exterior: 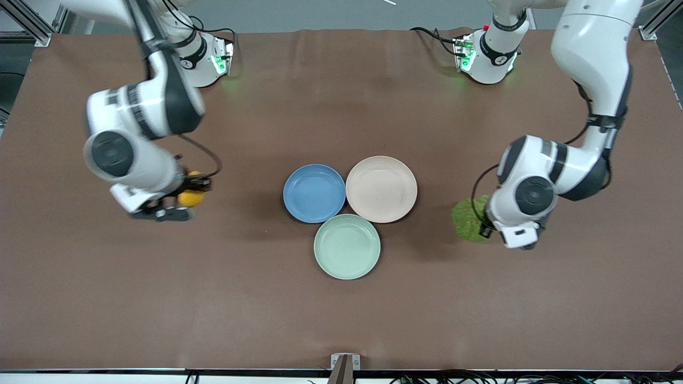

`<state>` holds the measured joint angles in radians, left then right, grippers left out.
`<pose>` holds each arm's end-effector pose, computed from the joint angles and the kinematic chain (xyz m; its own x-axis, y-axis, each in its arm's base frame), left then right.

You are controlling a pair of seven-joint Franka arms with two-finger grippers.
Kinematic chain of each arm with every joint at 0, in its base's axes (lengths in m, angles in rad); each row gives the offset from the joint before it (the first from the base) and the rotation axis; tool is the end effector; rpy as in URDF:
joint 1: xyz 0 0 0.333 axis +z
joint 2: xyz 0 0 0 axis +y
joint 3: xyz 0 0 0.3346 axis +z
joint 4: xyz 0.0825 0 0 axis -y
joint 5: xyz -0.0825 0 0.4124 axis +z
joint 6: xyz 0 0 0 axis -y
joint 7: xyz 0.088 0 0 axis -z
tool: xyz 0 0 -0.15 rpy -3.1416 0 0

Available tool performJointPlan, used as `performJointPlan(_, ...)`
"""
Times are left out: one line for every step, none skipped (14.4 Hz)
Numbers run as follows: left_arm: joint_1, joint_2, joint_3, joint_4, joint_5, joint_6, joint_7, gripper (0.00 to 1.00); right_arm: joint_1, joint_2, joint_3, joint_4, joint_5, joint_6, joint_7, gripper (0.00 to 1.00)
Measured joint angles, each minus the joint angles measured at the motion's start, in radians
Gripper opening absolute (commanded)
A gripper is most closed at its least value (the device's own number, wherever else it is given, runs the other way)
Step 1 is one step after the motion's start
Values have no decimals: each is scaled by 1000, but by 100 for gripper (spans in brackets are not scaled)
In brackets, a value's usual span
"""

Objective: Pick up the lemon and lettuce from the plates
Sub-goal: 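Lift the lemon with the right gripper while the left gripper lifts the lettuce, then set the lemon down with the right gripper while the left gripper releases the lettuce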

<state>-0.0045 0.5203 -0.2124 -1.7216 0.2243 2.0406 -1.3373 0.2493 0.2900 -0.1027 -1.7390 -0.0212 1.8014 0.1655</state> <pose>0.6608 -0.1161 0.2326 0.5278 0.8490 0.0270 0.8350 -0.5128 -0.1993 0.6261 0.0932 0.3566 0.9768 -0.0197 -0.2133 -0.0016 -0.9964 0.0846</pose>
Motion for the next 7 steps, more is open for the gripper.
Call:
performJointPlan(36,6,-1,0,0,1,51,1,-67,5,-1,-22,0,43,-93,30)
performJointPlan(64,13,-1,-1,0,7,84,3,-124,11,-1,-49,0,98,-169,30)
performJointPlan(83,23,-2,-3,0,20,100,11,-170,18,-1,-82,0,160,-221,30)
performJointPlan(92,37,-2,-6,0,41,102,24,-201,28,0,-117,0,222,-251,31)
performJointPlan(96,54,-3,-7,0,62,102,41,-220,42,0,-151,0,278,-261,32)
performJointPlan(97,71,-3,-8,0,78,102,68,-230,60,2,-178,0,321,-262,32)
performJointPlan(97,83,-3,-7,0,89,102,100,-235,83,3,-199,0,357,-262,32)
